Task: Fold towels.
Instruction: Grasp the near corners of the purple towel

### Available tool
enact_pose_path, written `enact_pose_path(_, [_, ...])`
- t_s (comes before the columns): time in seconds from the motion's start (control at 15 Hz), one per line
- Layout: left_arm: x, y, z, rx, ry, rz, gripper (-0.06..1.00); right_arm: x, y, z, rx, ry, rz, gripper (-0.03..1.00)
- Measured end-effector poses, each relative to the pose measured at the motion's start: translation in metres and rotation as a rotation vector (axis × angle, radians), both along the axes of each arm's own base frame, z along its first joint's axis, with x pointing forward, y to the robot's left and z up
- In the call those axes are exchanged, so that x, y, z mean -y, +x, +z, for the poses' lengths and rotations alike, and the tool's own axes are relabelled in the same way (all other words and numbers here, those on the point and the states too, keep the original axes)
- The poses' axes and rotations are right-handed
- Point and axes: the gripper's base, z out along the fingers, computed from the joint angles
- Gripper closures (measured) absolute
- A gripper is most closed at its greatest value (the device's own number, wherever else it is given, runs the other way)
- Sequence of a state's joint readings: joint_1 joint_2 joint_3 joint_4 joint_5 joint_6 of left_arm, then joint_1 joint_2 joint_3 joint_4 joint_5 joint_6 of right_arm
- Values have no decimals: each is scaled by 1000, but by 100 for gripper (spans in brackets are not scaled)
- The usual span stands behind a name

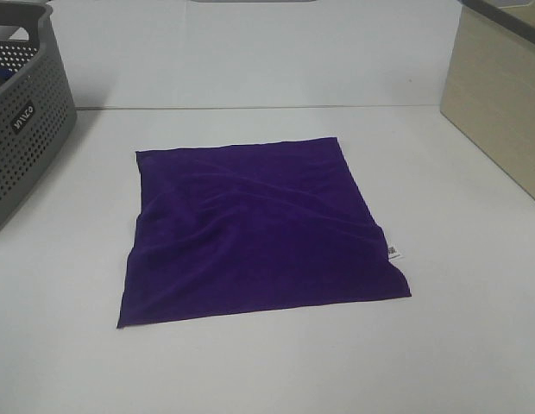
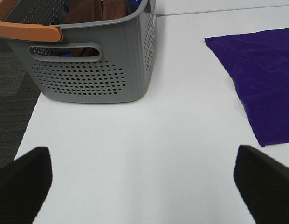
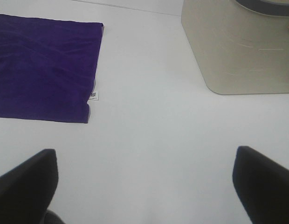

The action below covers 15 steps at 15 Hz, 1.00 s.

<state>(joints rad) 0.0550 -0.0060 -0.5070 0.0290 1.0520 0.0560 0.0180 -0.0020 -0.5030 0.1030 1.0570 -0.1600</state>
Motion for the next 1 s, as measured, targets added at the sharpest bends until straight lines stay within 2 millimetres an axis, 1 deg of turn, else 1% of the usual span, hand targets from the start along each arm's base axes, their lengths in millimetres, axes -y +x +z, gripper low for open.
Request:
enact_pose_path(0.4, [0,0,0,0,0,0,-4,0,9,0,-56,-4,-2,-2])
enact_pose_path(1.0, [0,0,0,0,0,0,-4,0,9,0,-58,-4,-2,-2])
